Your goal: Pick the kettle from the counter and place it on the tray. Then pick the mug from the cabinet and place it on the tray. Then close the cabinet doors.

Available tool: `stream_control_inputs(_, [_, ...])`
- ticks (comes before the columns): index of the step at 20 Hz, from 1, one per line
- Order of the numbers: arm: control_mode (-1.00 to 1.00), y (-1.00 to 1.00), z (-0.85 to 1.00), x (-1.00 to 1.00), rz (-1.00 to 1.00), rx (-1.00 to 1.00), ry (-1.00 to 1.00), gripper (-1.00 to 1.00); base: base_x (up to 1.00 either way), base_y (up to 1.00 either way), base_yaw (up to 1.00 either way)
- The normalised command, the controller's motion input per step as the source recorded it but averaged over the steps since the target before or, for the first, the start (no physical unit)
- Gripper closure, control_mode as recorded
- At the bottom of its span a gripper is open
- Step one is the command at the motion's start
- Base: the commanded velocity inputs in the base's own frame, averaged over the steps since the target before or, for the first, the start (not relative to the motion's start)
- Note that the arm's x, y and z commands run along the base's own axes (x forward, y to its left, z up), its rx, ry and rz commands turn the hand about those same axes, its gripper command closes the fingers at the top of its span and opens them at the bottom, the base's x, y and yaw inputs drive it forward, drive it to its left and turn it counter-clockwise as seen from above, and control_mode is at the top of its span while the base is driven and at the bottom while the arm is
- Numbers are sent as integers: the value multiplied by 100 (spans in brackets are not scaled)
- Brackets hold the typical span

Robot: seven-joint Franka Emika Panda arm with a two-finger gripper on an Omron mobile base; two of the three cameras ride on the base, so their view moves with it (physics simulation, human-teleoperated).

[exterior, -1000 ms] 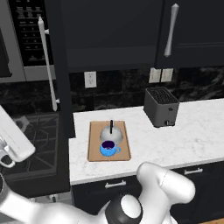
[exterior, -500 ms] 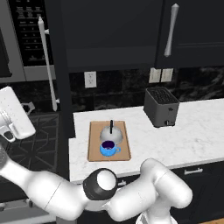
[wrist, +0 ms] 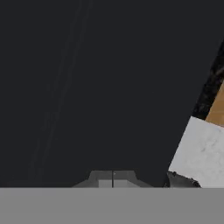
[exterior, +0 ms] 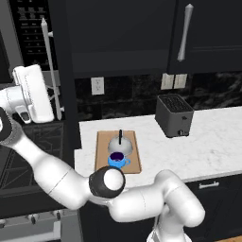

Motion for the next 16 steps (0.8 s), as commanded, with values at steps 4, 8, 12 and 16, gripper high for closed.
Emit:
stream_control_inputs(4, [-100,-100,49,0,-14,0,-20,100,0,0,0])
stream_control_inputs(8, [-100,-100,9,1,-12,0,-6,100,0,0,0])
stream_control_inputs(12, [-100,-100,0,11,-6,0,-8,100,0,0,0])
stream_control_inputs(16, [-100,-100,0,32,0,0,-13,100,0,0,0])
